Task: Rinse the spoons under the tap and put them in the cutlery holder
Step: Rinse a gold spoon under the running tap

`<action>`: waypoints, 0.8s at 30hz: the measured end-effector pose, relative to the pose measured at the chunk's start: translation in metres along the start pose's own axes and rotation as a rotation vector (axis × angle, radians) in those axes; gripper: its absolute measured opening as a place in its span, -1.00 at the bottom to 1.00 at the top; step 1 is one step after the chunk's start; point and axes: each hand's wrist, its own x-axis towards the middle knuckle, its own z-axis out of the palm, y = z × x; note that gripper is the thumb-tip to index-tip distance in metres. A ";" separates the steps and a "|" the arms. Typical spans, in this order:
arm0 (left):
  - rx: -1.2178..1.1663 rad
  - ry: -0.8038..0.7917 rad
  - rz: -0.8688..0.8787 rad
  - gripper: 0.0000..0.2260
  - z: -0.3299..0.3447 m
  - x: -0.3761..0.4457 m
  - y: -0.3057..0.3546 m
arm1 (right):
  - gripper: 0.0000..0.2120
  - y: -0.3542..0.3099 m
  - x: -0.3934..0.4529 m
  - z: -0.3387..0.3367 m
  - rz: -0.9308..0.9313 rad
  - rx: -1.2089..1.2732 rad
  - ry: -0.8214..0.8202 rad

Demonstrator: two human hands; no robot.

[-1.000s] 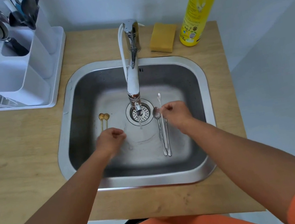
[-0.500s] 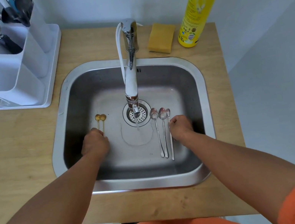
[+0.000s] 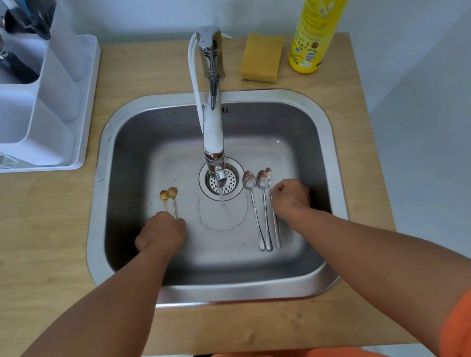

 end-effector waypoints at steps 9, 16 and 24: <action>-0.222 -0.087 0.136 -0.69 0.005 -0.013 0.012 | -0.86 0.003 -0.014 -0.001 -0.069 -0.058 0.016; -0.480 -0.117 0.219 -0.69 0.017 -0.031 0.031 | -0.82 -0.013 -0.044 0.009 -0.213 -0.123 -0.011; -0.565 -0.154 0.321 -0.63 0.018 -0.059 0.054 | -0.75 -0.041 -0.059 0.028 -0.260 0.102 -0.329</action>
